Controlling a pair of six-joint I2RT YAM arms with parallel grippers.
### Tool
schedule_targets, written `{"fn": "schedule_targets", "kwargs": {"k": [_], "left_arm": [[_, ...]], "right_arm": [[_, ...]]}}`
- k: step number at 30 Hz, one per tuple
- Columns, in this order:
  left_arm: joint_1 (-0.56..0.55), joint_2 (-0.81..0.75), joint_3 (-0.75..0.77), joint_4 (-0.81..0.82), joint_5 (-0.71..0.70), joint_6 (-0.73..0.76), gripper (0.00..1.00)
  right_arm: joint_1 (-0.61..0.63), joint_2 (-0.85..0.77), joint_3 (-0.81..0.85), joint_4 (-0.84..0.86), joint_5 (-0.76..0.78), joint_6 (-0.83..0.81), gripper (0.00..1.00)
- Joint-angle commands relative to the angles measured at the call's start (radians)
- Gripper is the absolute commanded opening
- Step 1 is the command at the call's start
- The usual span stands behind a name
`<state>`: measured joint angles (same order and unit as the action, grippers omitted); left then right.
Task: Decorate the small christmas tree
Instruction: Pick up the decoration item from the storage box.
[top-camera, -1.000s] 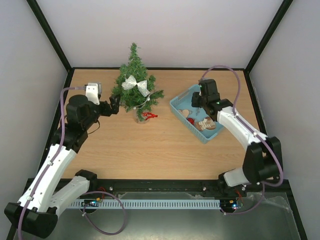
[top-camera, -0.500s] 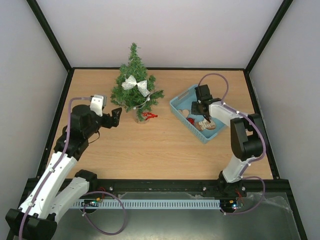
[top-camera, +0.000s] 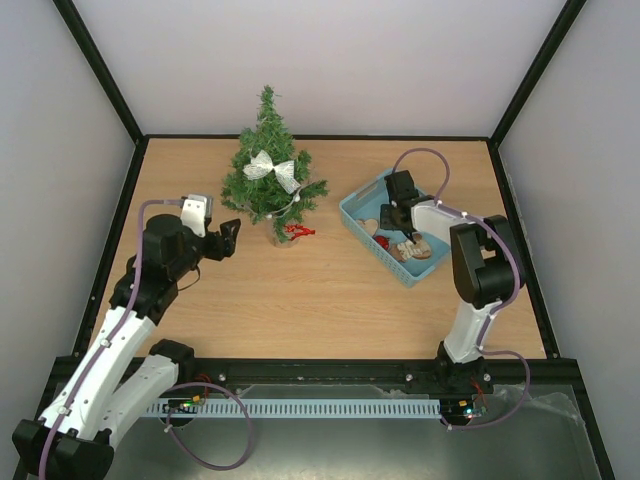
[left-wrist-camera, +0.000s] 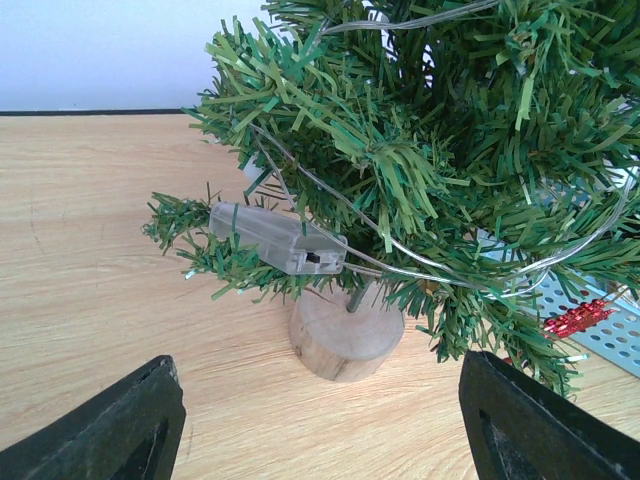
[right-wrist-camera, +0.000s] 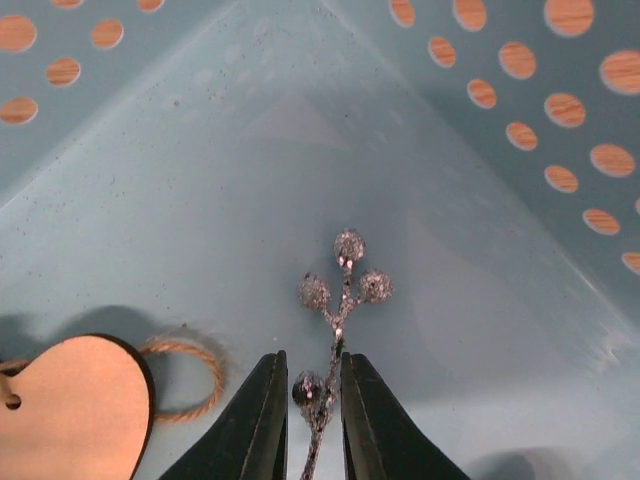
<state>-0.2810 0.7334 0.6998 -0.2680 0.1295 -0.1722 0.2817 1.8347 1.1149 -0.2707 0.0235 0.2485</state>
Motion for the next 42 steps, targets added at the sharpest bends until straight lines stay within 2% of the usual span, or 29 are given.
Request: {"fn": "schedule_targets", "kwargs": {"k": [1, 12, 24, 32, 36, 42], "left_arm": [[0.001, -0.01, 0.006, 0.018, -0.008, -0.01, 0.76], [0.002, -0.002, 0.009, 0.027, 0.001, -0.014, 0.75], [0.001, 0.0, -0.002, 0.037, 0.0, -0.003, 0.77], [0.023, 0.065, 0.007, 0.062, 0.106, -0.071, 0.78], [0.074, 0.073, 0.026, 0.069, 0.158, -0.146, 0.76], [0.082, 0.1, 0.113, 0.056, 0.221, -0.224, 0.72]], "right_arm": [[-0.002, 0.028, 0.03, 0.017, 0.053, -0.006, 0.14], [-0.002, 0.044, 0.042, 0.014, 0.068, -0.021, 0.17], [-0.002, 0.012, 0.025, -0.001, 0.049, -0.025, 0.04], [-0.002, -0.075, 0.0, -0.021, 0.04, -0.023, 0.03], [-0.001, -0.148, -0.006, -0.045, 0.016, -0.022, 0.03], [0.001, -0.29, 0.002, -0.079, -0.068, -0.008, 0.03]]}}
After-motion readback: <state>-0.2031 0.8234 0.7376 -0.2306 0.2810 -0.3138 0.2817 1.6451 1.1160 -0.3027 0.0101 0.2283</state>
